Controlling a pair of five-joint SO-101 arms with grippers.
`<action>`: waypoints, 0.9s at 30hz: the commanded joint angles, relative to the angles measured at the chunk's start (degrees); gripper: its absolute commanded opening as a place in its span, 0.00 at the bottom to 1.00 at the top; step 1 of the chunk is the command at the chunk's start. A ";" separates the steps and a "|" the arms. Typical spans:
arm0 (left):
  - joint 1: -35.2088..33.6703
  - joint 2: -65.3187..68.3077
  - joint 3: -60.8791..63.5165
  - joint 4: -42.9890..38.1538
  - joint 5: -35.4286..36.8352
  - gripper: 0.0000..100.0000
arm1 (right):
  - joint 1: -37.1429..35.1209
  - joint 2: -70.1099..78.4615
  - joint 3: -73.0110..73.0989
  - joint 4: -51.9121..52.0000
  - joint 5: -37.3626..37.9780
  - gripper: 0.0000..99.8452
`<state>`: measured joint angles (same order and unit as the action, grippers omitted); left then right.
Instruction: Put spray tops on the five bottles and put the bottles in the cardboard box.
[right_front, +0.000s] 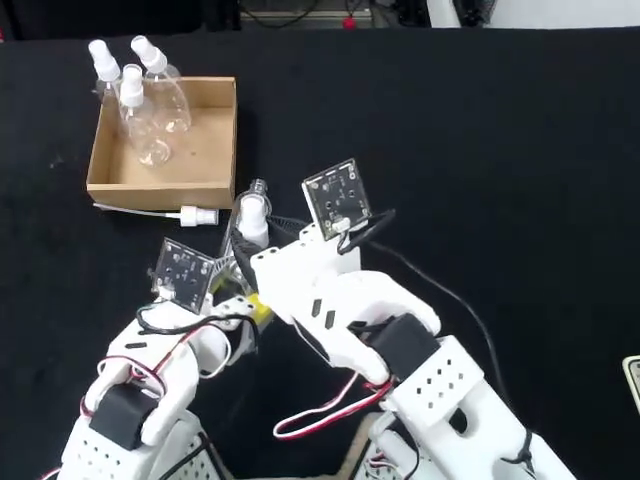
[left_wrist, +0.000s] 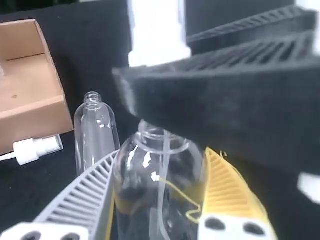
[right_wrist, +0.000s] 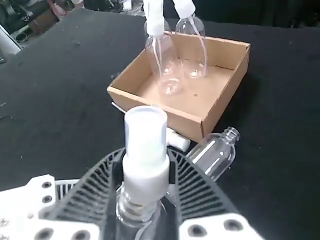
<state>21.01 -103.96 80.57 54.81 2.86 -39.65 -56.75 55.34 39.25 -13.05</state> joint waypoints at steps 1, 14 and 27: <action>1.27 -0.53 -2.68 -0.09 -1.05 0.16 | -0.35 -1.01 -3.03 1.85 2.37 0.03; 0.75 -0.53 -2.86 -0.44 -0.88 0.16 | -1.67 -1.36 -2.95 4.75 2.81 0.03; -3.82 -0.53 -2.95 -2.11 1.76 0.16 | -1.76 -1.45 -3.03 4.92 2.81 0.03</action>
<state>20.57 -103.87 80.57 54.90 2.59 -40.79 -57.36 55.25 43.30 -10.86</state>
